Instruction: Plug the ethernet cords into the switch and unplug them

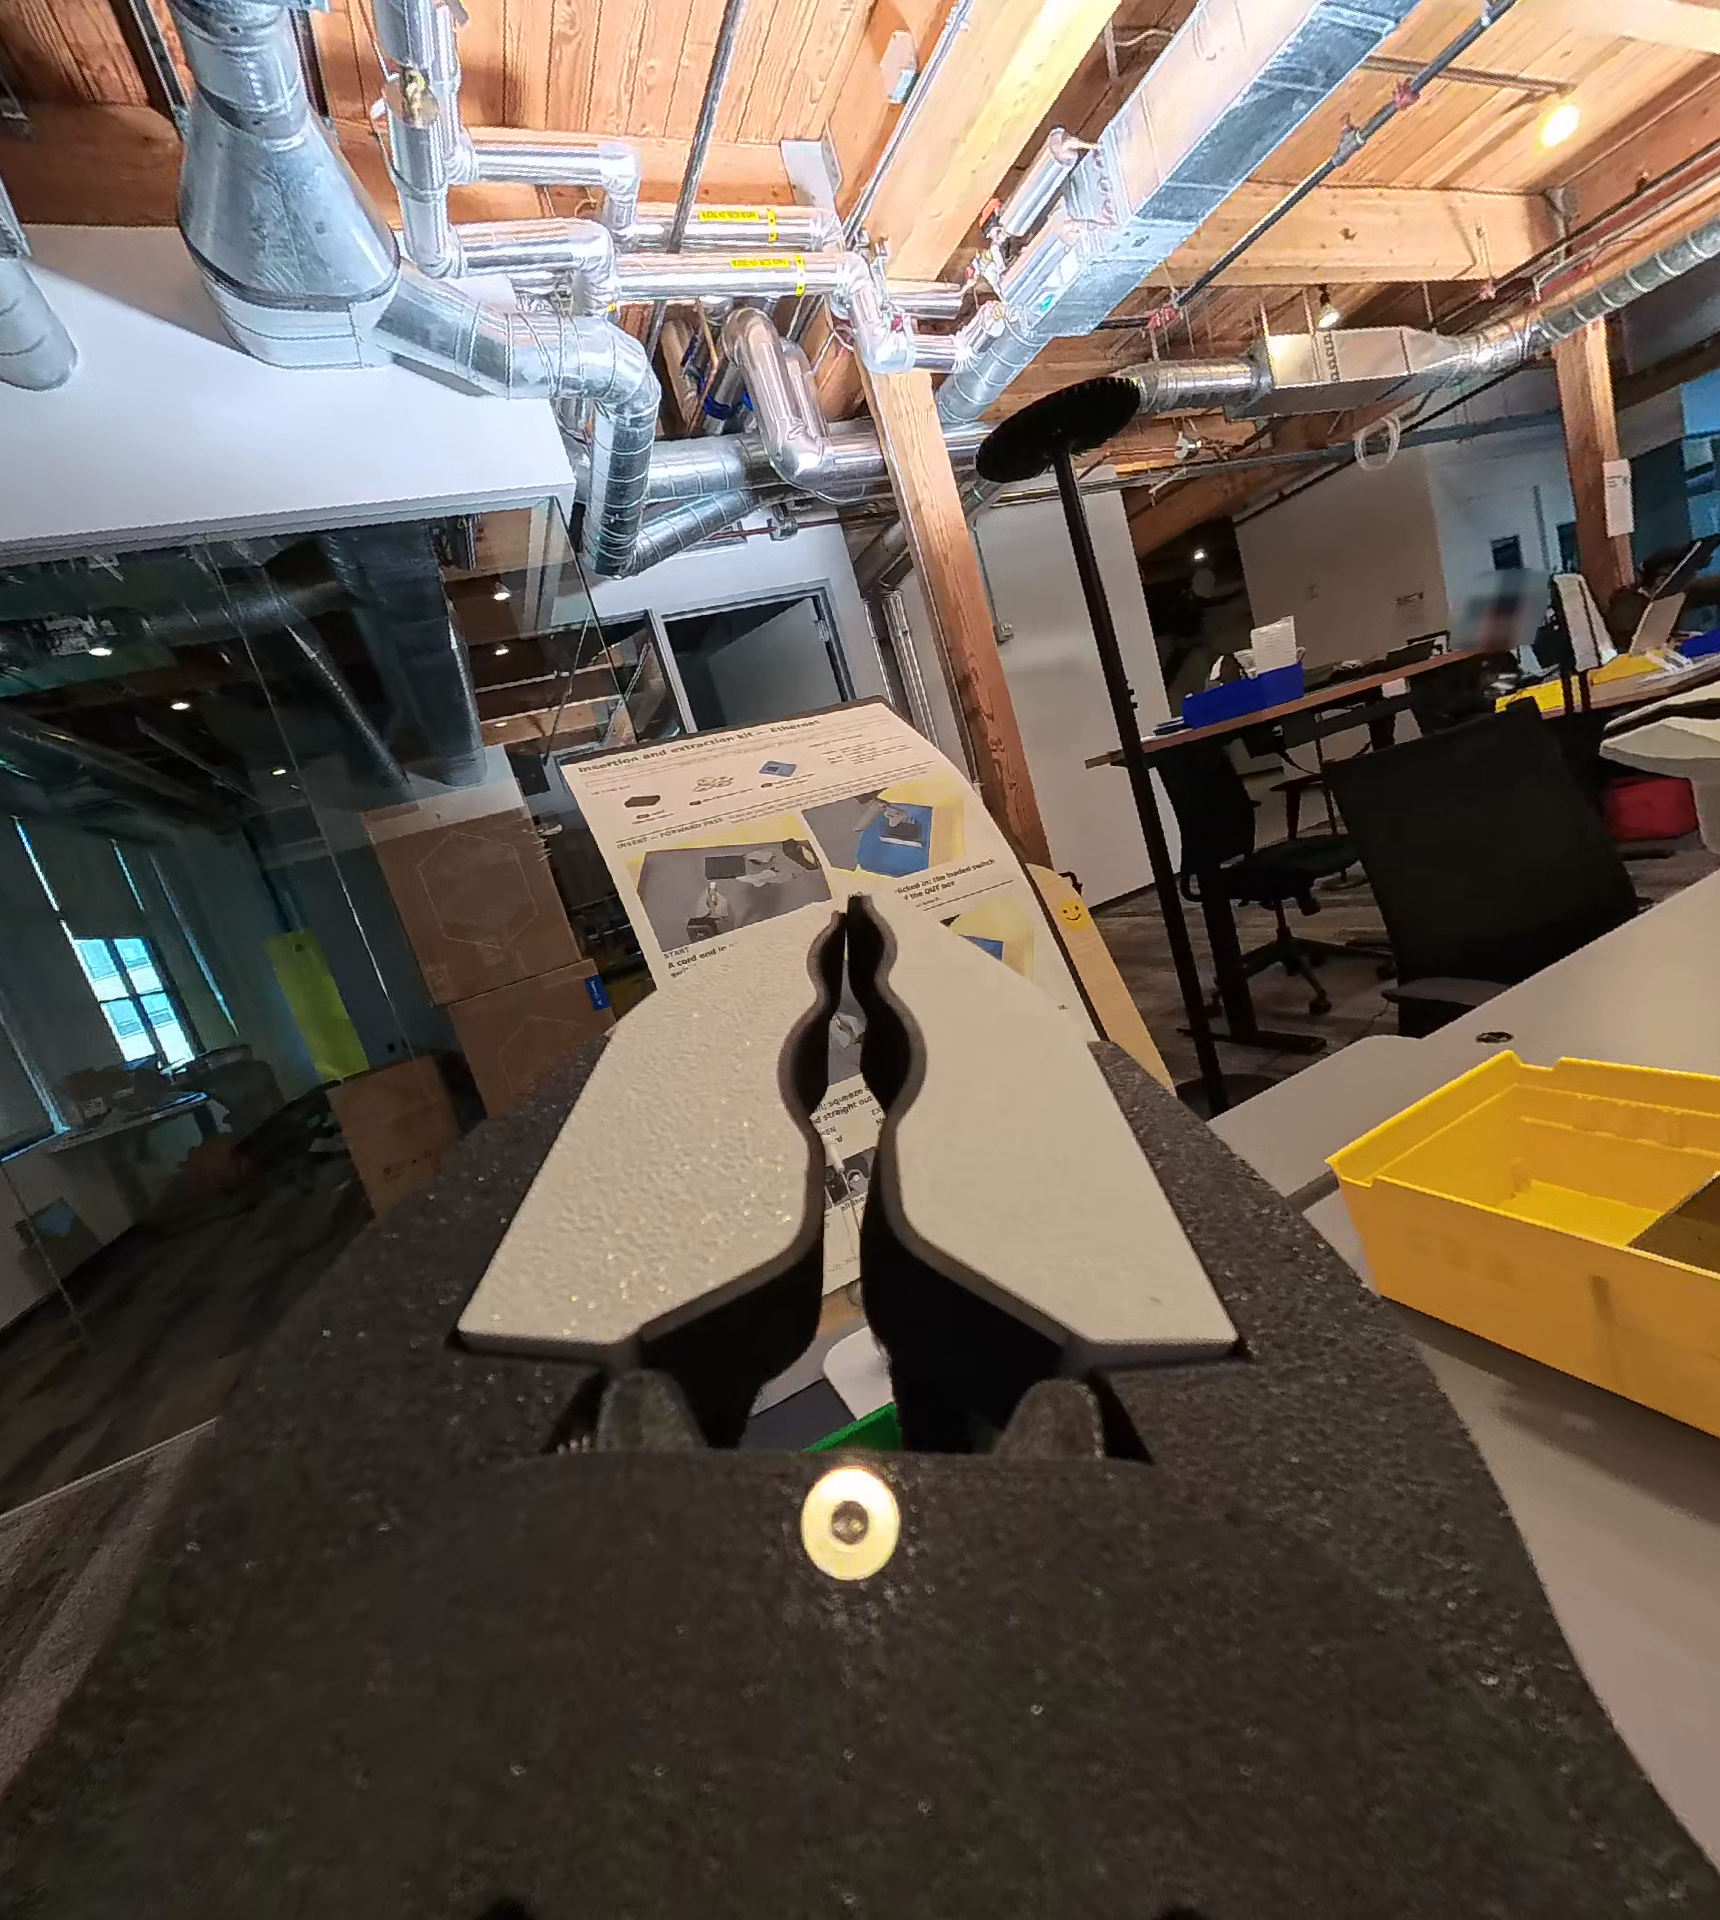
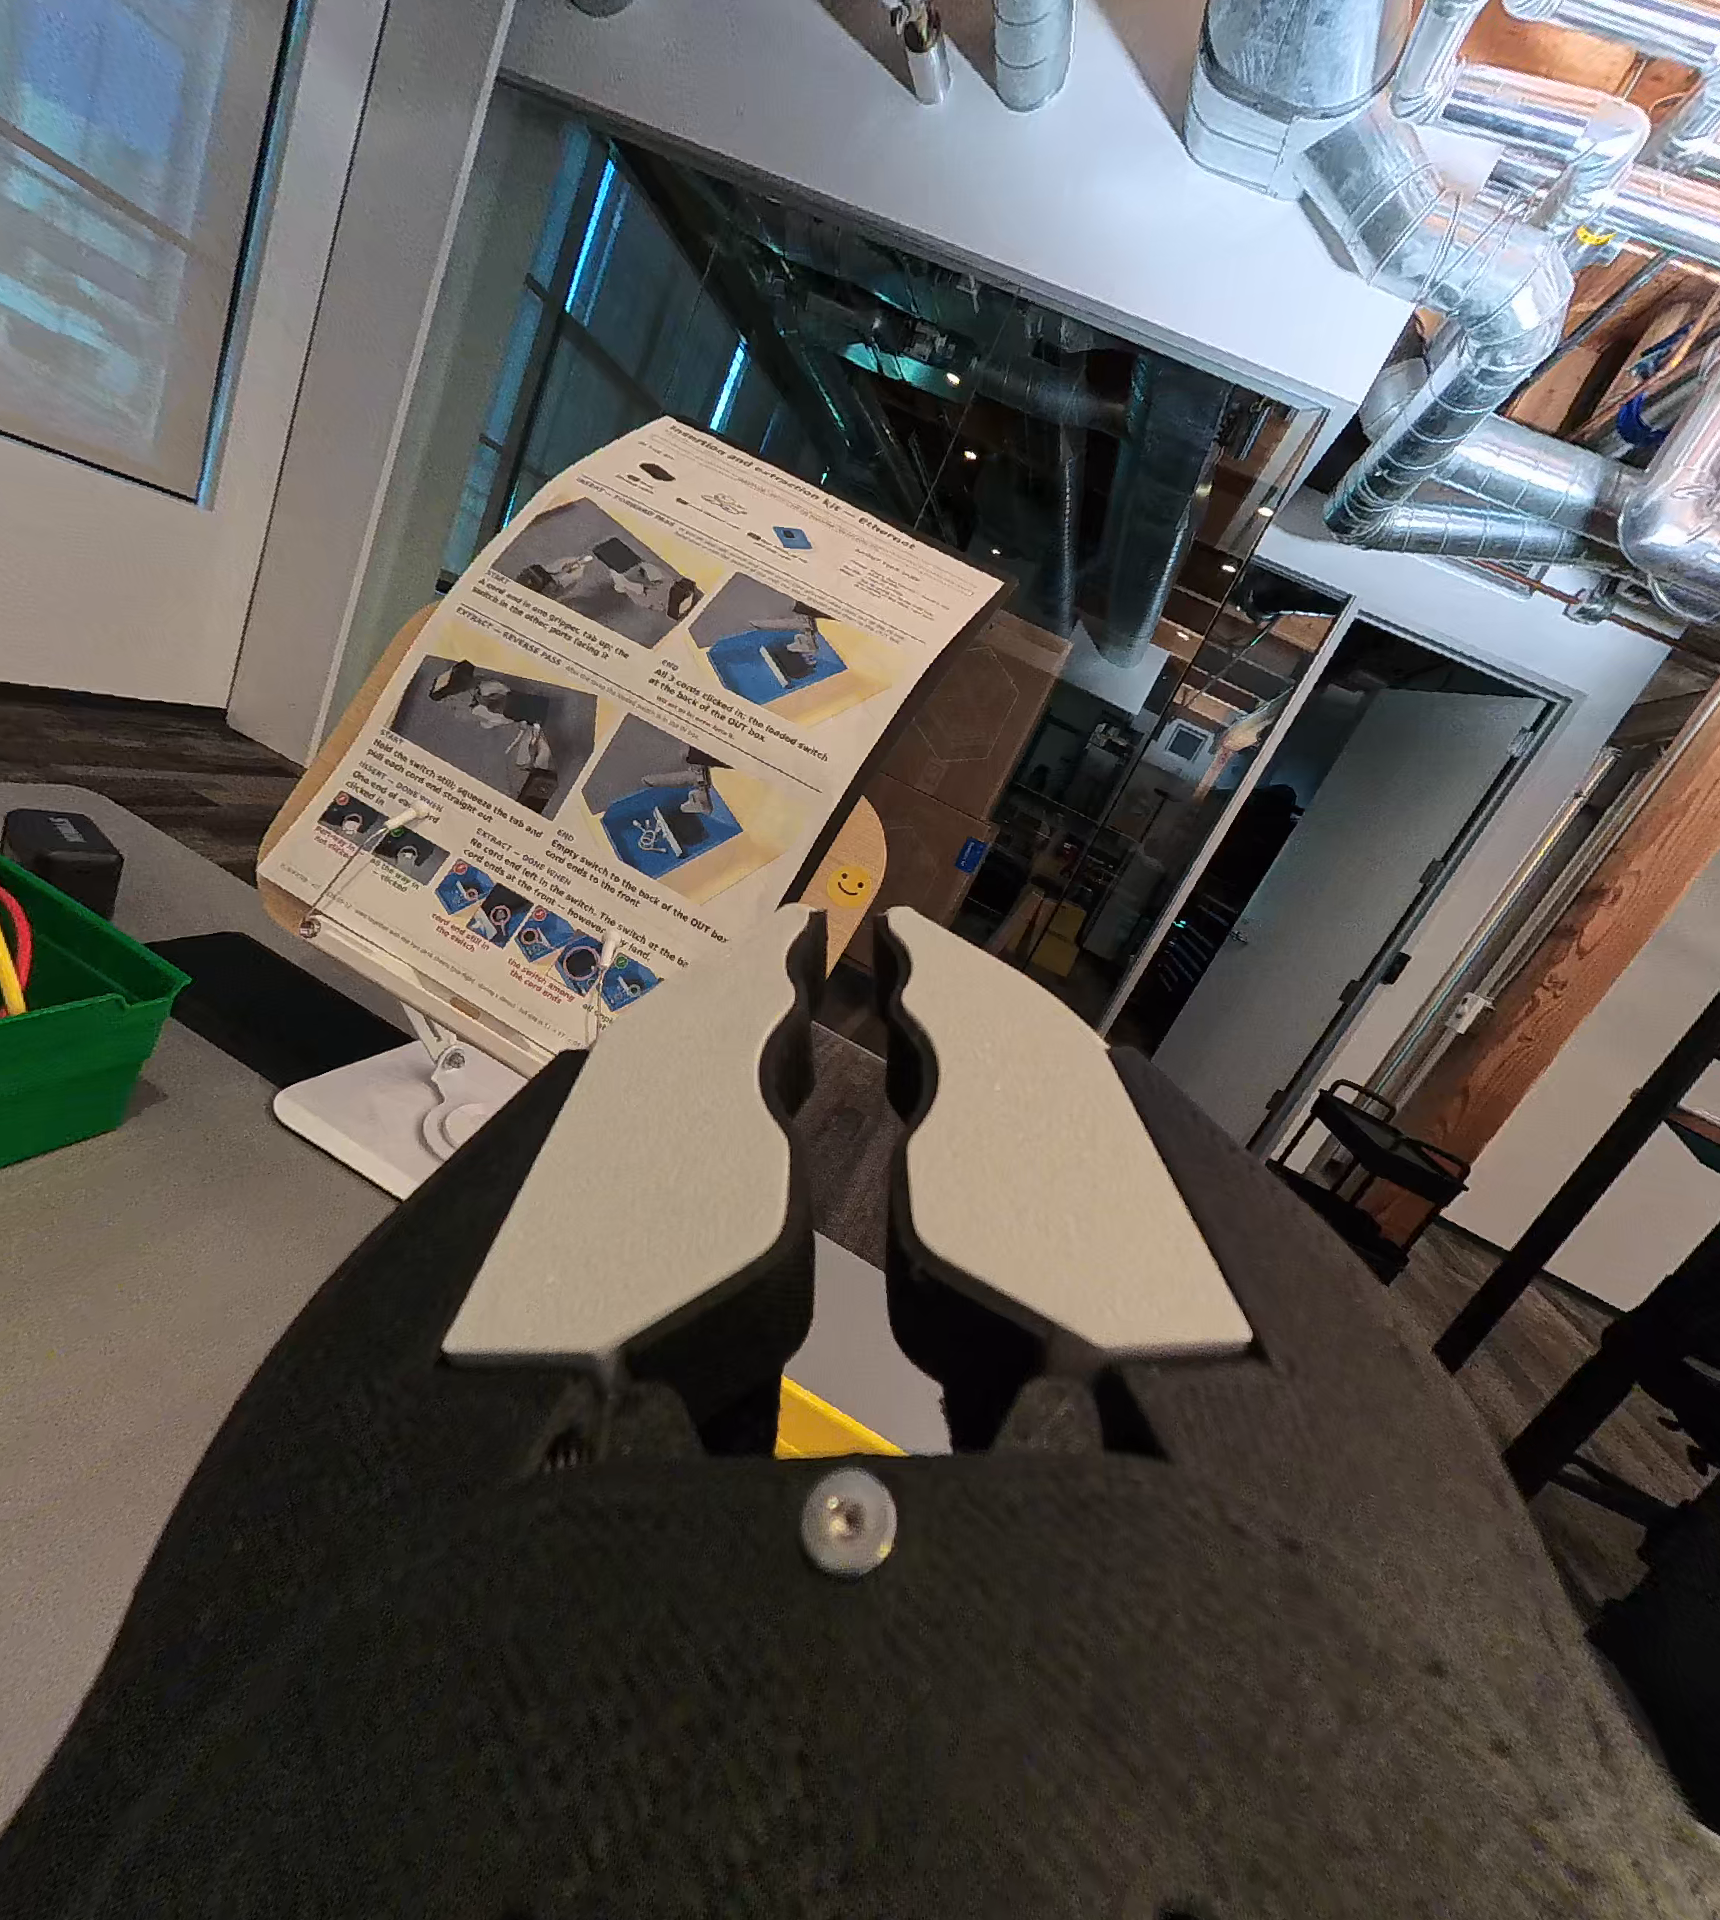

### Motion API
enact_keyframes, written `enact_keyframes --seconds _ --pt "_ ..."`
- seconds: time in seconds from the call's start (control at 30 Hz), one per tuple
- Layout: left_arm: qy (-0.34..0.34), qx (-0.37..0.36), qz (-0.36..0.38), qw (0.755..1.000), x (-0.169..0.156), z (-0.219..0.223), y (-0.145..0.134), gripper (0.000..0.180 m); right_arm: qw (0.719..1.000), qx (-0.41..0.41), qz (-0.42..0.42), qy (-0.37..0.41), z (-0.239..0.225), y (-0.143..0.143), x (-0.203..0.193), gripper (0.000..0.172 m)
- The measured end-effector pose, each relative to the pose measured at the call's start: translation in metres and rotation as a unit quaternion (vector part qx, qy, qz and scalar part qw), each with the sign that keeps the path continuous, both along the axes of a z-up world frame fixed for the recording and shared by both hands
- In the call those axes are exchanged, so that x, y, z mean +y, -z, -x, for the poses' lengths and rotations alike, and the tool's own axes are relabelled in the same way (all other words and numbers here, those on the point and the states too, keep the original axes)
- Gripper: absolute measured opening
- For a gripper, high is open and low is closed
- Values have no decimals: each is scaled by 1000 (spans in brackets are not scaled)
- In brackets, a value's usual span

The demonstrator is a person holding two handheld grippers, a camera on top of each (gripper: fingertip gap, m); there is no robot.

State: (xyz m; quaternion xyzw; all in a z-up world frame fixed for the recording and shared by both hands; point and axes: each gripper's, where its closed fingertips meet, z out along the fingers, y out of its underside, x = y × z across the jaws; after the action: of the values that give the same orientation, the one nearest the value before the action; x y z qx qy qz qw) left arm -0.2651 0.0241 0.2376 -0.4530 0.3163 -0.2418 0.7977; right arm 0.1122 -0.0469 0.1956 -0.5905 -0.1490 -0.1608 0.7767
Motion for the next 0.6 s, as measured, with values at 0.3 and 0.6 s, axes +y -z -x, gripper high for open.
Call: enact_keyframes --seconds 0.3,0.6 --pt "-2 11 -7 1000 -2 -4 1 0 1000 -1 3 -1 0 1 0 9" --pt "-18 36 -16 999 -2 -9 6 0 1000 -1 5 0 -1 1 0 14"
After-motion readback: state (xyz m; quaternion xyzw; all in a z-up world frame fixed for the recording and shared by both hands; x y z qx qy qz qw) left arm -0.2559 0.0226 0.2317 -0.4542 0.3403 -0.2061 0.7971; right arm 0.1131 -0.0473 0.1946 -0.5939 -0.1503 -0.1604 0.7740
